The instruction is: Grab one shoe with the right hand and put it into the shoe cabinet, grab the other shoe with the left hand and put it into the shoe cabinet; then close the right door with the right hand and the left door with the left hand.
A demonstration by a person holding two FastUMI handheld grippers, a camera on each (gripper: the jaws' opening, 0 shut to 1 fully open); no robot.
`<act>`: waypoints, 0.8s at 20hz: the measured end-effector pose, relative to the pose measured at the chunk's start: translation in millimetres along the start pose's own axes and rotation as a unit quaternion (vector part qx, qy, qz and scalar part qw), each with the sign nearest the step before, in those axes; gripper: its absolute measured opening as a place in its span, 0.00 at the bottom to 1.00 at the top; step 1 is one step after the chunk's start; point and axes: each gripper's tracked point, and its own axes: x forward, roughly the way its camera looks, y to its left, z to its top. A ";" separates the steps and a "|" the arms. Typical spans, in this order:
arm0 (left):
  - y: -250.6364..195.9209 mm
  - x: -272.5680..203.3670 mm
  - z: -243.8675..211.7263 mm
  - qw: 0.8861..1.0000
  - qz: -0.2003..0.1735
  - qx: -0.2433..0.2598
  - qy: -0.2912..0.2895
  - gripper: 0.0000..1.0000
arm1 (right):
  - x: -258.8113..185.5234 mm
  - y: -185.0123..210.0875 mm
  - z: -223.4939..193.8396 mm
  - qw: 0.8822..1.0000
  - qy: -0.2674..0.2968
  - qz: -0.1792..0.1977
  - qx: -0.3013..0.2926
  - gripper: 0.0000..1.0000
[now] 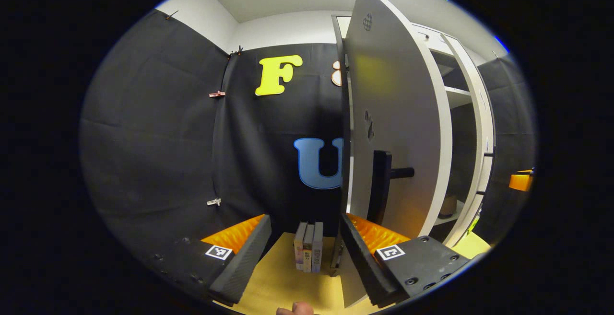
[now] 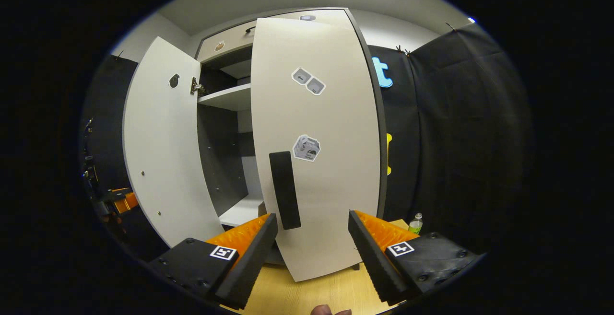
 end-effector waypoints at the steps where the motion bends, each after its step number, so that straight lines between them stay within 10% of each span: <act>1: -6.1 -0.5 -0.3 1.000 -0.001 -0.003 0.001 0.94 | 0.1 0.3 0.3 1.000 -0.001 0.002 -0.001 0.98; 16: -131.2 8.8 3.9 0.995 -0.093 -0.023 0.005 0.95 | -8.5 -5.3 6.9 1.000 -0.008 0.015 0.001 0.98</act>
